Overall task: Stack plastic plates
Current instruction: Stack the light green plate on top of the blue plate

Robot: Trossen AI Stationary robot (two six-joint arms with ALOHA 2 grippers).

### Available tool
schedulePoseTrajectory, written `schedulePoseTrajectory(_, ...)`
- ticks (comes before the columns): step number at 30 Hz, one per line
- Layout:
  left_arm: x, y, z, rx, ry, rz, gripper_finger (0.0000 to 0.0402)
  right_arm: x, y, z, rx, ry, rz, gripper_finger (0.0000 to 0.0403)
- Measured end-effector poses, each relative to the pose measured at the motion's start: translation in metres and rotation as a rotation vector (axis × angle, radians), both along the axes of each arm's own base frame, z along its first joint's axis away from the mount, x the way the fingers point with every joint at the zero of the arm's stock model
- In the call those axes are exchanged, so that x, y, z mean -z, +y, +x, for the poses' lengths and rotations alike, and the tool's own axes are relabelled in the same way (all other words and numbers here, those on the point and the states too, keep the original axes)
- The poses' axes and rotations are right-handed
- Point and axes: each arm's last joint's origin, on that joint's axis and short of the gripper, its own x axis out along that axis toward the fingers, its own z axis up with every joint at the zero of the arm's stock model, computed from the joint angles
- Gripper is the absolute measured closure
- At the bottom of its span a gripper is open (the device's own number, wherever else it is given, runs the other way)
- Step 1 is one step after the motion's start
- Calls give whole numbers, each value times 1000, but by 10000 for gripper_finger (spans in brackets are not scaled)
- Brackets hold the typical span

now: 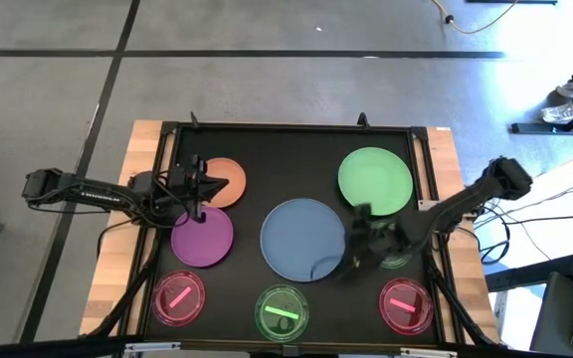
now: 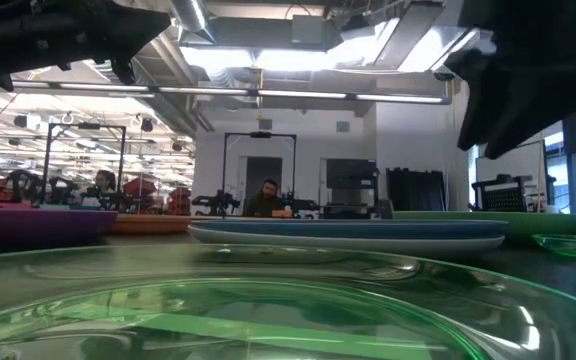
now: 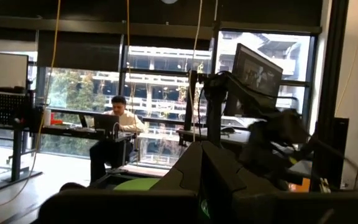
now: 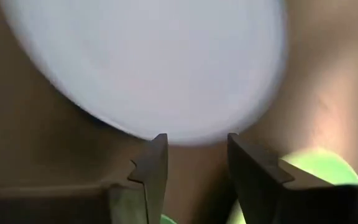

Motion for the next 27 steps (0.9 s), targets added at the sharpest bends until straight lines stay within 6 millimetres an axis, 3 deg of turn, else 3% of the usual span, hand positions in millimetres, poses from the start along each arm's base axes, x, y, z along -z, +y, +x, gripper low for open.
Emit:
schedulePoseTrajectory(7,1,0,2,-13,7,-3,398,26,-53,-22,221,0,36,246)
schedulePoseTrajectory(13,1,1,2,-16,5,-4,398,57,-84,-31,360,0,44,246)
schedulePoseTrajectory(20,1,1,2,-16,6,-4,398,72,-98,-37,431,7,46,256)
schedulePoseTrajectory(27,1,1,2,-16,7,-4,398,75,-98,-38,404,16,41,343)
